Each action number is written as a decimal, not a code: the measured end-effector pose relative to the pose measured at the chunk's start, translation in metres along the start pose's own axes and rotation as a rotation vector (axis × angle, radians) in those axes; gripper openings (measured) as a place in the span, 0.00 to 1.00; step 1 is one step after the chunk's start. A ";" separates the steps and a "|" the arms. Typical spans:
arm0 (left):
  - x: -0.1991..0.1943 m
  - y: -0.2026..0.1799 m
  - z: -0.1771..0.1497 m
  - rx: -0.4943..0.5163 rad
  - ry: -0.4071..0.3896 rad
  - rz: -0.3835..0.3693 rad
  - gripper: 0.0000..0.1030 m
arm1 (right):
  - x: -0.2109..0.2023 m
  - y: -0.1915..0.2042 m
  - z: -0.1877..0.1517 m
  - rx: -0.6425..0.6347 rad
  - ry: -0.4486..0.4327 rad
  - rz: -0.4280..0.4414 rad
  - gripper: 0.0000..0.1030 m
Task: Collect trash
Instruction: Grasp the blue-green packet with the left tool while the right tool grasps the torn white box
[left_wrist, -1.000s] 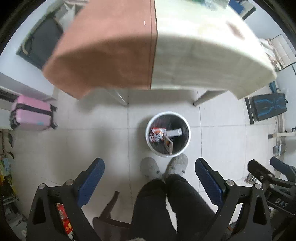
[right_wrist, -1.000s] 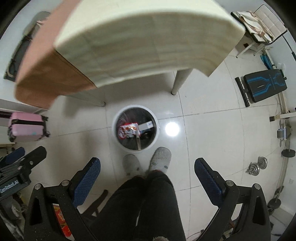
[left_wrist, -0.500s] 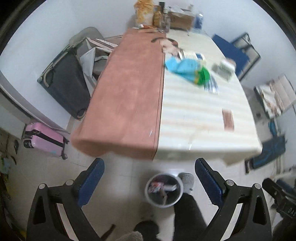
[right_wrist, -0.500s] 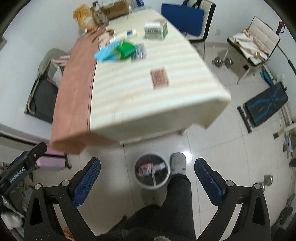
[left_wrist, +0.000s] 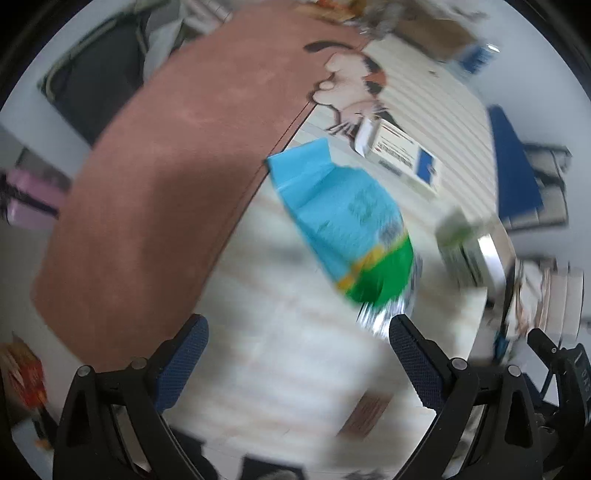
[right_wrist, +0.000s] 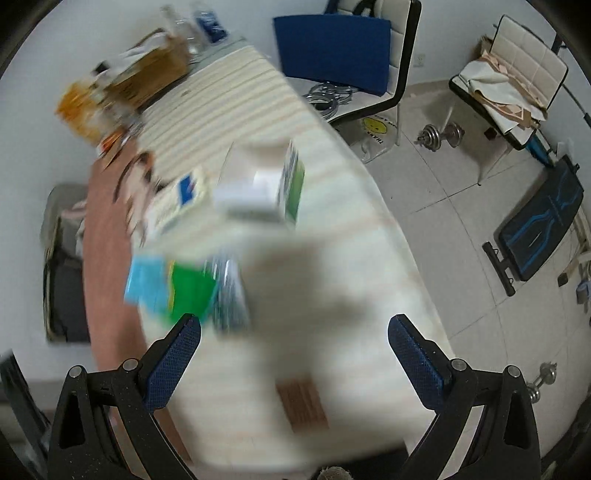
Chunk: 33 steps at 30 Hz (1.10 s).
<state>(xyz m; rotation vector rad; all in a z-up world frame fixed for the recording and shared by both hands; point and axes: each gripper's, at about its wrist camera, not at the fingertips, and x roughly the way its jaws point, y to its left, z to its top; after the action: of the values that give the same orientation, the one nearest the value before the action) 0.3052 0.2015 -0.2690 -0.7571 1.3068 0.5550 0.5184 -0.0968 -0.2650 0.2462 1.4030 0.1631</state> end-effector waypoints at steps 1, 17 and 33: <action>0.015 -0.005 0.016 -0.045 0.023 -0.007 0.97 | 0.012 0.005 0.020 0.010 0.012 -0.004 0.99; 0.074 -0.025 0.059 -0.099 0.062 0.006 0.34 | 0.147 0.068 0.106 -0.107 0.227 -0.107 0.83; -0.009 -0.022 0.050 0.086 -0.133 0.067 0.04 | 0.069 0.058 0.066 -0.207 0.111 0.003 0.75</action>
<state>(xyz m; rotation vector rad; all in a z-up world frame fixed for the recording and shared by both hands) 0.3520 0.2258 -0.2522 -0.5973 1.2281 0.5897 0.5968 -0.0285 -0.3052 0.0682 1.4835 0.3267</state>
